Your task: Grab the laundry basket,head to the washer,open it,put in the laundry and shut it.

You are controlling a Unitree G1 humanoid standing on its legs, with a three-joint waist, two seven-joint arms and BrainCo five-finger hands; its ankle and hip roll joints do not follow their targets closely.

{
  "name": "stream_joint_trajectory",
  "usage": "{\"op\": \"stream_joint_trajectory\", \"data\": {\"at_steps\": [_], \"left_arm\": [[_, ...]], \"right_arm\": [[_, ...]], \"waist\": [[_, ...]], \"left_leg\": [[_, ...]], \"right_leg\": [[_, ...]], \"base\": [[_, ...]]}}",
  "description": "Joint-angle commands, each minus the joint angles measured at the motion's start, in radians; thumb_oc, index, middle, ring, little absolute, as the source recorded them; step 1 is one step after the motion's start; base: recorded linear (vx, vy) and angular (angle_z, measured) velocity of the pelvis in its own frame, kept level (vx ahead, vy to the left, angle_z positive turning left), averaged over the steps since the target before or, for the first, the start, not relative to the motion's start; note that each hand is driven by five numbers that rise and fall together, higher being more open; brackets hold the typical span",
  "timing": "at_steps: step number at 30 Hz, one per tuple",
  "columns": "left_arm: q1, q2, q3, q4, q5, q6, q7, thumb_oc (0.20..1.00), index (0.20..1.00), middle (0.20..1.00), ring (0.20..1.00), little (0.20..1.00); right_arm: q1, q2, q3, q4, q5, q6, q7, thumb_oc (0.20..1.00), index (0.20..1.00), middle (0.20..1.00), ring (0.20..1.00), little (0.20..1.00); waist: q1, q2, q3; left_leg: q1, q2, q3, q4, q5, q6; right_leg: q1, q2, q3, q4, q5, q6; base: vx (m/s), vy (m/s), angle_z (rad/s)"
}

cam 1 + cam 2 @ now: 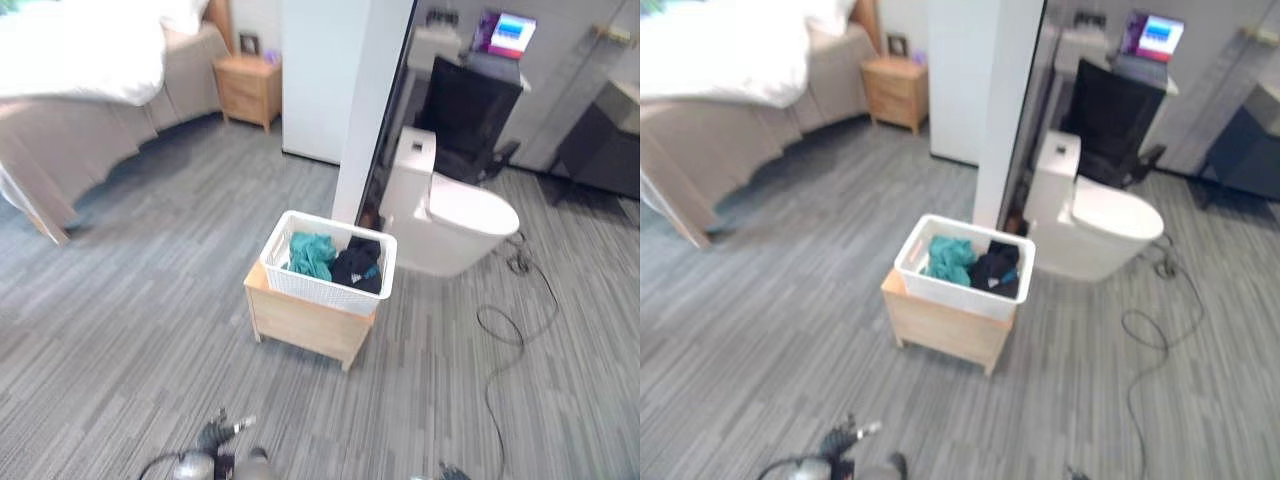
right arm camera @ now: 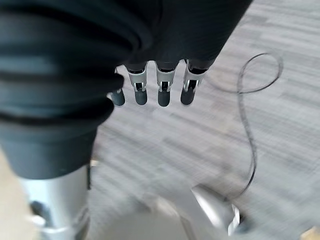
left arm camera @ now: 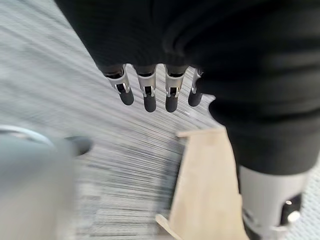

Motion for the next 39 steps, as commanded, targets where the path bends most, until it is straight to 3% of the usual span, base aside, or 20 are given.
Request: {"op": "stream_joint_trajectory", "data": {"at_steps": [1, 4, 7, 10, 12, 14, 15, 16, 17, 19, 20, 23, 25, 30, 39], "left_arm": [[0.006, 0.052, -0.005, -0.055, 0.026, -0.022, -0.013, 1.0, 1.0, 1.0, 1.0, 1.0], [0.026, 0.056, -0.007, -0.066, 0.034, -0.026, -0.018, 1.0, 1.0, 1.0, 1.0, 1.0], [0.033, 0.058, -0.001, -0.087, 0.051, -0.03, -0.018, 1.0, 1.0, 1.0, 1.0, 1.0], [0.023, 0.06, 0.005, -0.107, 0.06, -0.037, -0.016, 1.0, 1.0, 1.0, 1.0, 1.0], [0.034, 0.066, 0.003, -0.156, 0.071, -0.038, -0.021, 1.0, 1.0, 1.0, 1.0, 1.0], [0.032, 0.069, 0.005, -0.167, 0.073, -0.039, -0.019, 1.0, 1.0, 1.0, 1.0, 1.0], [0.022, 0.086, 0.018, -0.255, 0.041, -0.041, -0.013, 1.0, 1.0, 1.0, 1.0, 1.0], [0.028, 0.089, 0.034, -0.305, 0.018, -0.041, -0.003, 1.0, 1.0, 1.0, 1.0, 1.0], [0.028, 0.085, 0.047, -0.325, 0.0, -0.046, 0.023, 1.0, 1.0, 1.0, 1.0, 1.0], [0.025, 0.079, 0.059, -0.355, -0.024, -0.036, 0.034, 1.0, 1.0, 1.0, 1.0, 1.0], [0.047, 0.07, 0.1, -0.475, -0.083, -0.036, 0.071, 1.0, 1.0, 1.0, 1.0, 1.0], [0.095, 0.059, 0.132, -0.631, -0.09, -0.022, 0.109, 1.0, 1.0, 1.0, 1.0, 1.0], [0.125, 0.061, 0.15, -0.749, -0.129, -0.002, 0.124, 1.0, 1.0, 1.0, 1.0, 1.0], [0.263, 0.118, 0.163, -0.941, -0.14, 0.049, 0.058, 1.0, 1.0, 1.0, 1.0, 1.0], [0.306, 0.236, 0.169, -1.097, -0.171, 0.099, 0.058, 1.0, 1.0, 1.0, 1.0, 1.0]], "right_arm": [[-0.075, -0.004, -0.01, -0.041, 0.002, -0.015, 0.018, 1.0, 1.0, 1.0, 1.0, 1.0], [-0.062, -0.025, -0.033, -0.08, 0.023, -0.021, 0.007, 1.0, 1.0, 1.0, 1.0, 1.0], [-0.035, -0.046, -0.061, -0.141, 0.039, -0.027, -0.003, 1.0, 1.0, 1.0, 1.0, 1.0], [-0.008, -0.068, -0.089, -0.187, 0.042, -0.029, -0.006, 1.0, 1.0, 1.0, 1.0, 1.0], [0.03, -0.081, -0.112, -0.22, 0.036, -0.027, -0.009, 1.0, 1.0, 1.0, 1.0, 1.0], [0.032, -0.094, -0.117, -0.23, 0.036, -0.033, -0.011, 1.0, 1.0, 1.0, 1.0, 1.0], [0.035, -0.128, -0.152, -0.299, 0.061, -0.043, -0.028, 1.0, 1.0, 1.0, 1.0, 1.0], [0.035, -0.143, -0.16, -0.342, 0.078, -0.053, -0.035, 1.0, 1.0, 1.0, 1.0, 1.0], [0.026, -0.152, -0.174, -0.357, 0.099, -0.063, -0.051, 1.0, 1.0, 1.0, 1.0, 1.0], [0.024, -0.162, -0.189, -0.388, 0.097, -0.059, -0.075, 1.0, 1.0, 1.0, 1.0, 1.0], [0.03, -0.173, -0.245, -0.483, 0.106, -0.061, -0.133, 1.0, 1.0, 1.0, 1.0, 1.0], [0.03, -0.162, -0.324, -0.594, 0.151, -0.072, -0.213, 1.0, 1.0, 1.0, 1.0, 1.0], [0.039, -0.143, -0.358, -0.66, 0.178, -0.064, -0.237, 1.0, 1.0, 1.0, 1.0, 1.0], [0.084, -0.151, -0.357, -0.819, 0.122, -0.009, -0.184, 1.0, 1.0, 1.0, 1.0, 1.0], [0.044, -0.14, -0.175, -0.985, 0.151, 0.039, -0.086, 1.0, 1.0, 1.0, 1.0, 1.0]], "waist": [[0.028, 0.037, 0.054], [0.002, 0.053, 0.07], [-0.022, 0.048, 0.077], [-0.041, 0.04, 0.076], [-0.053, 0.038, 0.052], [-0.058, 0.04, 0.044], [-0.052, 0.02, 0.062], [-0.045, 0.023, 0.074], [-0.035, 0.02, 0.085], [-0.032, 0.015, 0.087], [-0.019, 0.013, 0.084], [0.0, 0.05, 0.078], [-0.005, 0.06, 0.087], [0.002, 0.085, 0.09], [0.01, 0.104, 0.147]], "left_leg": [[-0.019, 0.03, -0.013, 0.009, -0.01, -0.019], [0.055, 0.031, -0.024, -0.019, -0.041, -0.038], [0.115, 0.027, -0.021, -0.031, -0.086, -0.057], [0.157, 0.027, -0.016, -0.031, -0.11, -0.065], [0.198, 0.031, -0.017, -0.027, -0.148, -0.074], [0.18, 0.046, -0.022, 0.022, -0.142, -0.091], [0.039, 0.081, -0.052, 0.331, -0.033, -0.133], [-0.037, 0.091, -0.096, 0.463, 0.001, -0.146], [-0.082, 0.09, -0.14, 0.504, 0.029, -0.154], [-0.113, 0.095, -0.161, 0.465, 0.016, -0.148], [-0.103, 0.128, -0.167, 0.237, 0.001, -0.143], [-0.077, 0.136, -0.276, -0.077, 0.101, -0.156], [-0.103, 0.135, -0.267, -0.033, 0.108, -0.168], [-0.065, 0.105, -0.24, -0.06, 0.074, -0.147], [-0.075, 0.09, -0.172, -0.061, 0.054, -0.115]], "right_leg": [[0.191, 0.042, -0.064, -0.281, 0.186, 0.021], [0.152, 0.094, -0.087, -0.498, 0.127, 0.001], [0.127, 0.141, -0.05, -0.718, 0.164, 0.011], [0.096, 0.142, -0.056, -0.755, 0.213, 0.022], [0.132, 0.16, -0.08, -0.761, 0.194, 0.008], [0.154, 0.179, -0.078, -0.776, 0.179, -0.006], [0.19, 0.205, -0.07, -0.81, 0.176, -0.059], [0.201, 0.226, -0.068, -0.822, 0.168, -0.081], [0.217, 0.24, -0.058, -0.841, 0.156, -0.097], [0.231, 0.242, -0.052, -0.863, 0.149, -0.094], [0.262, 0.235, -0.037, -0.895, 0.139, -0.08], [0.269, 0.263, 0.019, -0.868, 0.101, -0.089], [0.271, 0.254, 0.018, -0.846, 0.085, -0.091], [0.28, 0.238, 0.065, -0.857, 0.09, -0.078], [0.189, 0.208, 0.116, -0.838, 0.122, -0.056]], "base": [[0.36, 0.115, -0.06], [0.34, 0.0, 0.01], [0.36, -0.06, 0.21], [0.34, -0.074, 0.43], [0.4, -0.124, 0.28], [0.18, -0.172, 0.1], [0.05, -0.258, 0.12], [0.08, -0.295, 0.17], [0.11, -0.121, -0.12], [0.17, -0.011, -0.68], [0.25, 0.11, -0.8], [0.25, 0.143, -0.4], [0.18, 0.128, -0.66], [0.12, 0.125, -0.36], [-0.03, 0.078, -0.2]]}}
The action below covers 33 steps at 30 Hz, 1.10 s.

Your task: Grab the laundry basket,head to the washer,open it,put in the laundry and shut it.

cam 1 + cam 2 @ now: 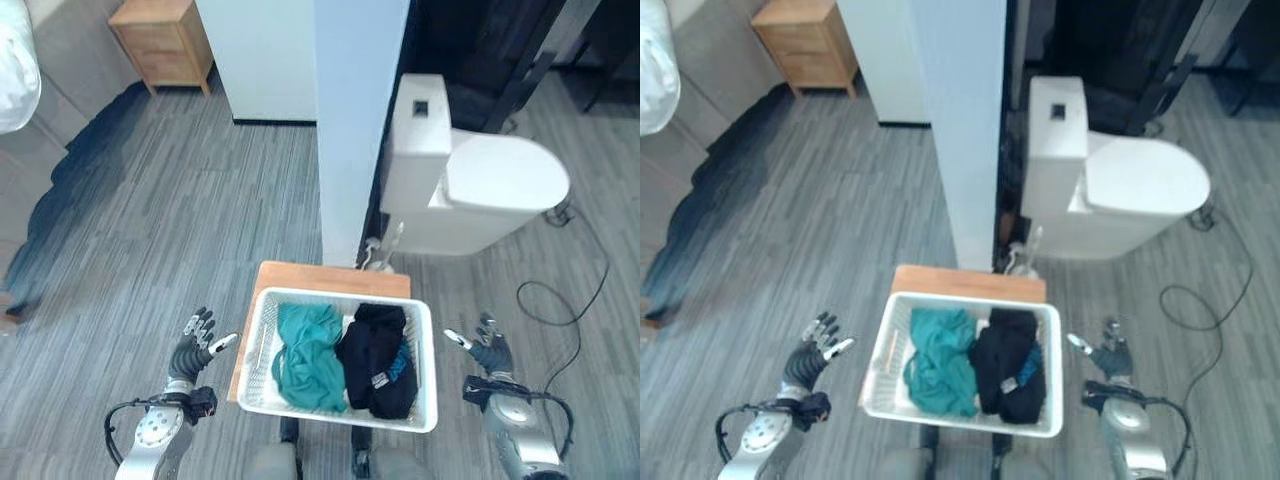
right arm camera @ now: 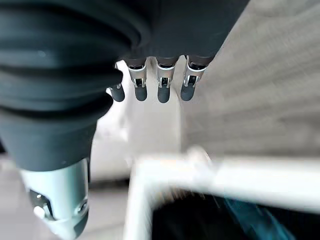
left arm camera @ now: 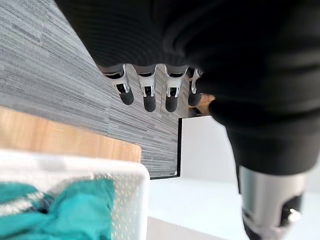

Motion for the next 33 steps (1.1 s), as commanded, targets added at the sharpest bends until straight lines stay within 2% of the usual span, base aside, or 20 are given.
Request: {"op": "stream_joint_trajectory", "data": {"at_steps": [1, 6, 10, 15, 16, 19, 24, 29, 33], "left_arm": [[0.055, 0.053, 0.013, -0.058, -0.005, -0.008, -0.013, 1.0, 1.0, 1.0, 1.0, 1.0], [0.101, 0.125, 0.007, -0.142, -0.016, 0.019, -0.041, 1.0, 1.0, 1.0, 1.0, 1.0], [0.068, 0.18, -0.062, -0.137, -0.021, 0.037, -0.056, 1.0, 1.0, 1.0, 1.0, 1.0], [0.005, 0.214, -0.118, -0.096, 0.036, 0.068, -0.093, 1.0, 1.0, 1.0, 1.0, 1.0], [-0.018, 0.228, -0.129, -0.081, 0.083, 0.082, -0.114, 1.0, 1.0, 1.0, 1.0, 1.0], [-0.047, 0.238, -0.134, -0.069, 0.127, 0.093, -0.141, 1.0, 1.0, 1.0, 1.0, 1.0], [-0.063, 0.325, -0.116, -0.122, 0.188, 0.12, -0.217, 1.0, 1.0, 1.0, 1.0, 1.0], [-0.097, 0.338, -0.087, -0.11, 0.26, 0.15, -0.235, 1.0, 1.0, 1.0, 1.0, 1.0], [-0.146, 0.309, -0.073, -0.067, 0.319, 0.18, -0.244, 1.0, 1.0, 1.0, 1.0, 1.0]], "right_arm": [[0.025, -0.025, 0.019, -0.103, 0.012, -0.015, 0.052, 1.0, 1.0, 1.0, 1.0, 1.0], [0.045, -0.035, 0.079, -0.172, 0.041, 0.006, 0.093, 1.0, 1.0, 1.0, 1.0, 1.0], [0.037, -0.051, 0.093, -0.173, 0.046, 0.008, 0.081, 1.0, 1.0, 1.0, 1.0, 1.0], [0.026, -0.065, 0.062, -0.19, 0.027, 0.012, 0.061, 1.0, 1.0, 1.0, 1.0, 1.0], [0.029, -0.075, 0.042, -0.206, -0.006, 0.019, 0.055, 1.0, 1.0, 1.0, 1.0, 1.0], [0.025, -0.082, 0.024, -0.219, -0.034, 0.025, 0.056, 1.0, 1.0, 1.0, 1.0, 1.0], [0.026, -0.08, 0.016, -0.261, -0.032, 0.028, 0.098, 1.0, 1.0, 1.0, 1.0, 1.0], [0.013, -0.075, 0.04, -0.285, -0.042, 0.046, 0.132, 1.0, 1.0, 1.0, 1.0, 1.0], [-0.001, -0.065, 0.045, -0.267, -0.112, 0.088, 0.146, 1.0, 1.0, 1.0, 1.0, 1.0]], "waist": [[0.018, -0.048, -0.035], [0.02, -0.045, -0.015], [0.012, -0.036, 0.014], [-0.005, -0.031, 0.037], [-0.014, -0.03, 0.041], [-0.018, -0.031, 0.045], [-0.022, -0.043, 0.062], [-0.017, -0.06, 0.079], [-0.015, -0.069, 0.088]], "left_leg": [[-0.063, 0.047, 0.02, 0.129, -0.077, 0.011], [-0.077, 0.045, 0.026, 0.132, -0.078, 0.015], [-0.101, 0.038, 0.021, 0.131, -0.069, 0.015], [-0.131, 0.033, 0.012, 0.131, -0.061, 0.016], [-0.138, 0.033, 0.012, 0.124, -0.056, 0.016], [-0.143, 0.033, 0.013, 0.117, -0.054, 0.018], [-0.142, 0.029, 0.021, 0.115, -0.064, 0.028], [-0.145, 0.027, 0.025, 0.124, -0.072, 0.033], [-0.162, 0.023, 0.015, 0.132, -0.073, 0.035]], "right_leg": [[-0.045, -0.118, -0.018, 0.071, -0.035, 0.063], [-0.071, -0.13, -0.022, 0.086, -0.03, 0.07], [-0.102, -0.137, -0.025, 0.098, -0.024, 0.076], [-0.144, -0.135, -0.016, 0.119, -0.025, 0.075], [-0.158, -0.134, -0.013, 0.128, -0.025, 0.076], [-0.175, -0.134, -0.006, 0.138, -0.027, 0.077], [-0.201, -0.136, 0.01, 0.16, -0.024, 0.087], [-0.216, -0.139, 0.018, 0.169, -0.021, 0.089], [-0.23, -0.143, 0.018, 0.178, -0.025, 0.086]], "base": [[0.0, 0.018, -0.34], [-0.01, 0.033, -0.07], [-0.05, 0.025, 0.03], [-0.04, 0.005, 0.09], [-0.03, 0.012, 0.08], [-0.01, 0.004, 0.02], [-0.02, 0.015, -0.04], [-0.01, 0.004, -0.06], [0.0, 0.0, 0.0]]}}
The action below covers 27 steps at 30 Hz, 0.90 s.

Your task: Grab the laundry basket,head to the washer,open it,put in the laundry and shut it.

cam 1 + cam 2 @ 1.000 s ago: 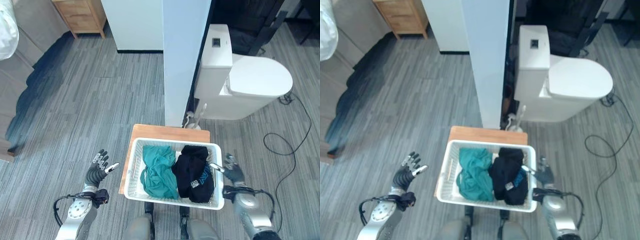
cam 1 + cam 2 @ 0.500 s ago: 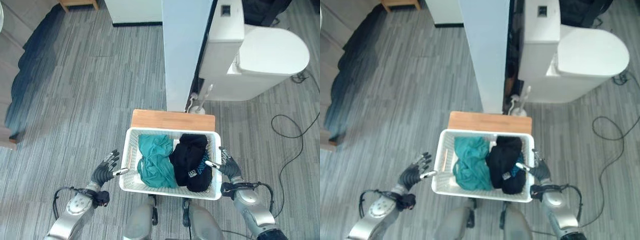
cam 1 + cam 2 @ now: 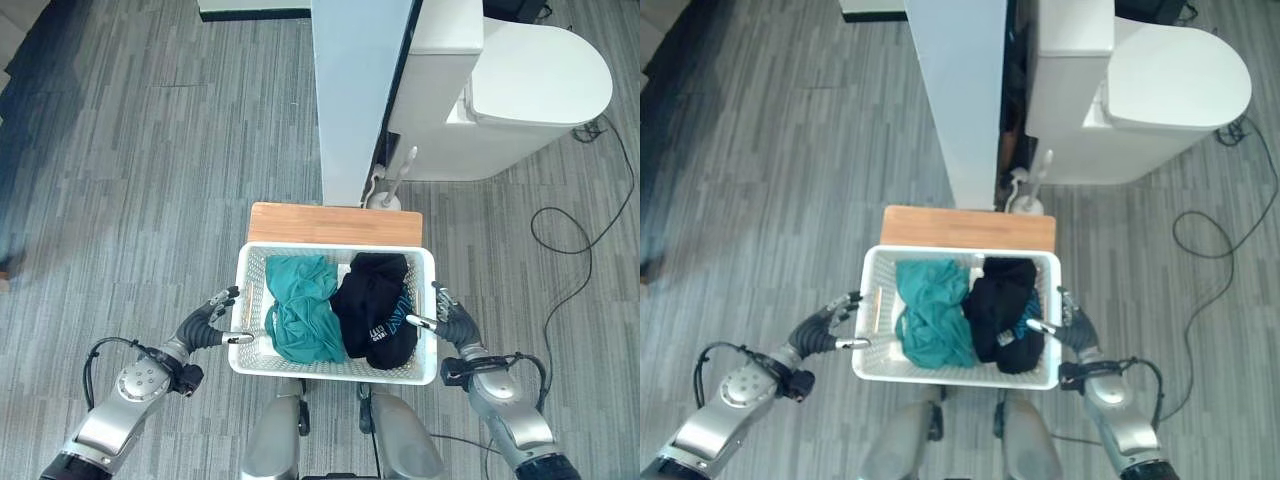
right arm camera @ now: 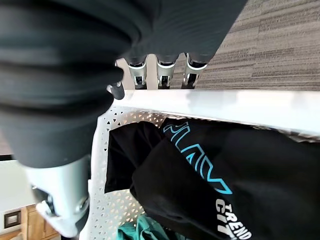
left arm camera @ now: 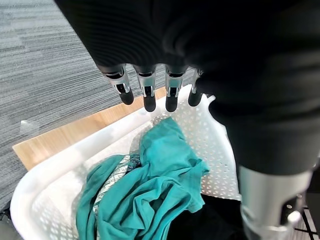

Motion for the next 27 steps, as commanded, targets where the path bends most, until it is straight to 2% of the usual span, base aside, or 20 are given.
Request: {"op": "stream_joint_trajectory", "data": {"at_steps": [1, 6, 11, 18, 27], "left_arm": [[-0.005, -0.013, 0.033, 0.024, 0.076, 0.01, -0.016, 1.0, 1.0, 1.0, 1.0, 1.0], [-0.054, -0.073, 0.037, 0.11, 0.093, 0.044, 0.007, 1.0, 1.0, 1.0, 1.0, 1.0], [-0.049, -0.087, 0.039, 0.175, 0.122, 0.049, 0.019, 1.0, 1.0, 1.0, 1.0, 1.0], [-0.032, -0.143, 0.103, 0.309, 0.225, 0.0, 0.118, 1.0, 1.0, 1.0, 1.0, 1.0], [-0.041, -0.185, 0.052, 0.389, 0.208, -0.03, 0.133, 1.0, 1.0, 1.0, 1.0, 1.0]], "right_arm": [[0.006, 0.015, 0.015, -0.05, -0.076, 0.018, 0.024, 1.0, 1.0, 1.0, 1.0, 1.0], [-0.028, 0.027, 0.001, -0.008, -0.15, 0.058, 0.014, 1.0, 1.0, 1.0, 1.0, 1.0], [-0.011, 0.022, -0.019, -0.018, -0.171, 0.061, 0.02, 1.0, 1.0, 1.0, 1.0, 1.0], [0.038, -0.01, -0.035, -0.051, -0.177, 0.032, 0.044, 1.0, 1.0, 1.0, 1.0, 1.0], [0.032, -0.034, -0.052, -0.14, -0.2, -0.01, 0.013, 1.0, 1.0, 1.0, 1.0, 1.0]], "waist": [[0.002, -0.045, -0.045], [0.001, -0.05, -0.034], [-0.003, -0.052, -0.03], [-0.007, -0.055, -0.024], [-0.016, -0.048, -0.012]], "left_leg": [[-0.033, 0.024, 0.0, 0.093, -0.092, 0.021], [-0.056, 0.019, -0.007, 0.09, -0.087, 0.023], [-0.06, 0.019, -0.004, 0.087, -0.086, 0.024], [-0.061, 0.019, 0.003, 0.083, -0.091, 0.024], [-0.062, 0.021, 0.024, 0.072, -0.09, 0.027]], "right_leg": [[-0.052, -0.133, 0.009, 0.046, -0.012, 0.08], [-0.072, -0.134, 0.007, 0.041, -0.003, 0.079], [-0.076, -0.133, 0.007, 0.036, -0.002, 0.078], [-0.085, -0.129, 0.021, 0.032, 0.001, 0.077], [-0.101, -0.127, 0.034, 0.026, 0.014, 0.085]], "base": [[-0.02, -0.004, 0.04], [0.0, 0.0, 0.0], [0.0, 0.0, 0.0], [0.0, 0.011, -0.03], [0.0, 0.031, -0.07]]}}
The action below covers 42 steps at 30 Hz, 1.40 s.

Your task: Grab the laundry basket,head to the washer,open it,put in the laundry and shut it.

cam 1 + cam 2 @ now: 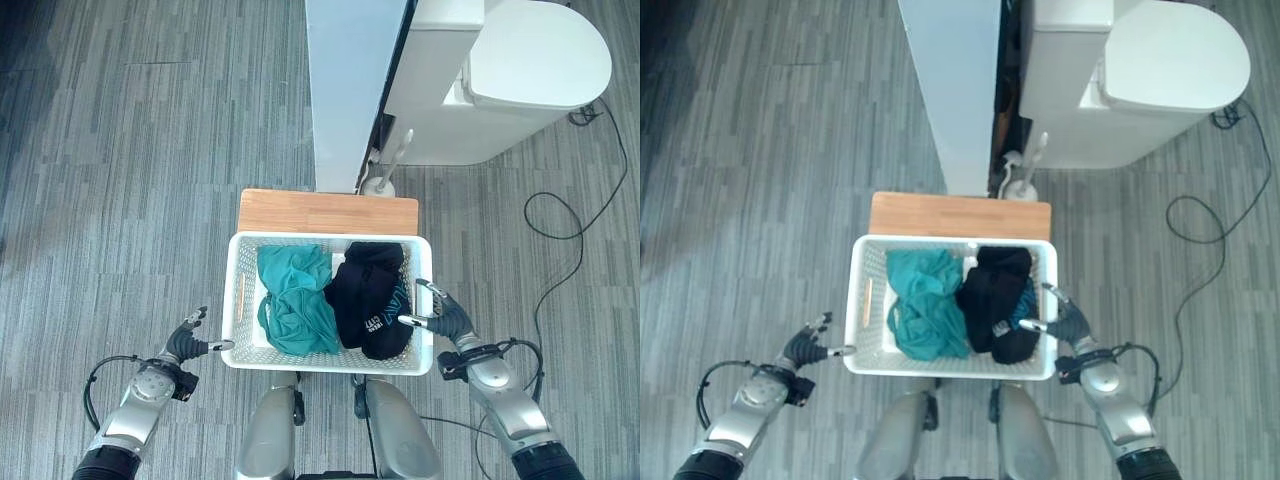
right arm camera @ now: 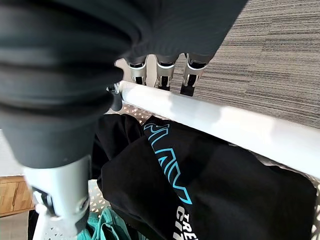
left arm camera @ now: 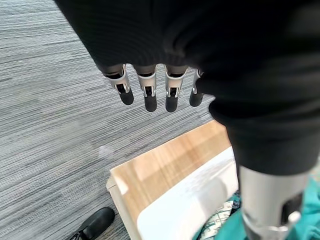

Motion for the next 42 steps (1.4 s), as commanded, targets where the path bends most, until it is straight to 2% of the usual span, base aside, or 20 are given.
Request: {"op": "stream_joint_trajectory", "data": {"at_steps": [1, 6, 12, 25, 30, 33, 42], "left_arm": [[0.018, 0.005, -0.015, 0.029, 0.012, -0.048, 0.029, 1.0, 1.0, 1.0, 1.0, 1.0], [0.021, -0.007, -0.046, 0.038, -0.024, -0.072, 0.028, 1.0, 1.0, 1.0, 1.0, 1.0], [0.019, -0.001, -0.073, 0.014, -0.053, -0.089, 0.015, 1.0, 1.0, 1.0, 1.0, 1.0], [-0.017, 0.004, -0.1, -0.002, -0.032, -0.081, 0.028, 1.0, 1.0, 1.0, 1.0, 1.0], [-0.094, -0.03, -0.119, 0.074, 0.003, -0.073, 0.061, 1.0, 1.0, 1.0, 1.0, 1.0], [-0.215, -0.082, -0.134, 0.153, 0.006, -0.062, 0.113, 1.0, 1.0, 1.0, 1.0, 1.0], [-0.344, -0.118, -0.151, 0.23, 0.014, -0.058, 0.184, 1.0, 1.0, 1.0, 1.0, 1.0]], "right_arm": [[0.074, -0.037, -0.044, -0.119, -0.027, -0.06, -0.027, 1.0, 1.0, 1.0, 1.0, 1.0], [0.136, -0.051, -0.136, -0.212, -0.047, -0.094, -0.072, 1.0, 1.0, 1.0, 1.0, 1.0], [0.179, -0.071, -0.168, -0.241, -0.031, -0.109, -0.068, 1.0, 1.0, 1.0, 1.0, 1.0], [0.156, -0.07, -0.068, -0.199, 0.052, -0.09, -0.023, 1.0, 1.0, 1.0, 1.0, 1.0], [0.138, -0.066, -0.045, -0.191, 0.06, -0.086, -0.021, 1.0, 1.0, 1.0, 1.0, 1.0], [0.113, -0.057, -0.026, -0.178, 0.042, -0.078, -0.032, 1.0, 1.0, 1.0, 1.0, 1.0], [0.104, -0.058, -0.017, -0.17, 0.008, -0.069, -0.042, 1.0, 1.0, 1.0, 1.0, 1.0]], "waist": [[-0.013, -0.035, -0.023], [-0.031, -0.048, -0.024], [-0.046, -0.054, -0.027], [-0.034, -0.047, -0.014], [-0.036, -0.05, -0.009], [-0.043, -0.055, -0.01], [-0.052, -0.061, -0.006]], "left_leg": [[-0.023, 0.024, -0.009, 0.067, -0.093, 0.026], [-0.004, 0.027, 0.018, 0.063, -0.106, 0.034], [0.004, 0.018, 0.023, 0.088, -0.127, 0.039], [-0.047, 0.007, 0.0, 0.115, -0.119, 0.035], [-0.062, 0.008, -0.007, 0.112, -0.11, 0.029], [-0.071, 0.008, -0.014, 0.095, -0.099, 0.025], [-0.078, 0.01, -0.02, 0.088, -0.094, 0.022]], "right_leg": [[-0.019, -0.122, 0.003, -0.024, 0.029, 0.086], [-0.019, -0.122, 0.017, -0.029, 0.037, 0.098], [-0.009, -0.127, 0.027, -0.024, 0.038, 0.1], [-0.026, -0.139, 0.014, -0.025, 0.043, 0.094], [-0.036, -0.137, 0.012, -0.024, 0.041, 0.089], [-0.047, -0.134, 0.007, -0.028, 0.04, 0.087], [-0.06, -0.133, 0.005, -0.017, 0.034, 0.086]], "base": [[0.01, 0.052, -0.26], [0.01, 0.049, -0.15], [0.01, 0.042, -0.12], [0.0, -0.003, 0.02], [0.0, -0.014, 0.08], [0.0, -0.009, 0.02], [0.01, -0.005, 0.04]]}}
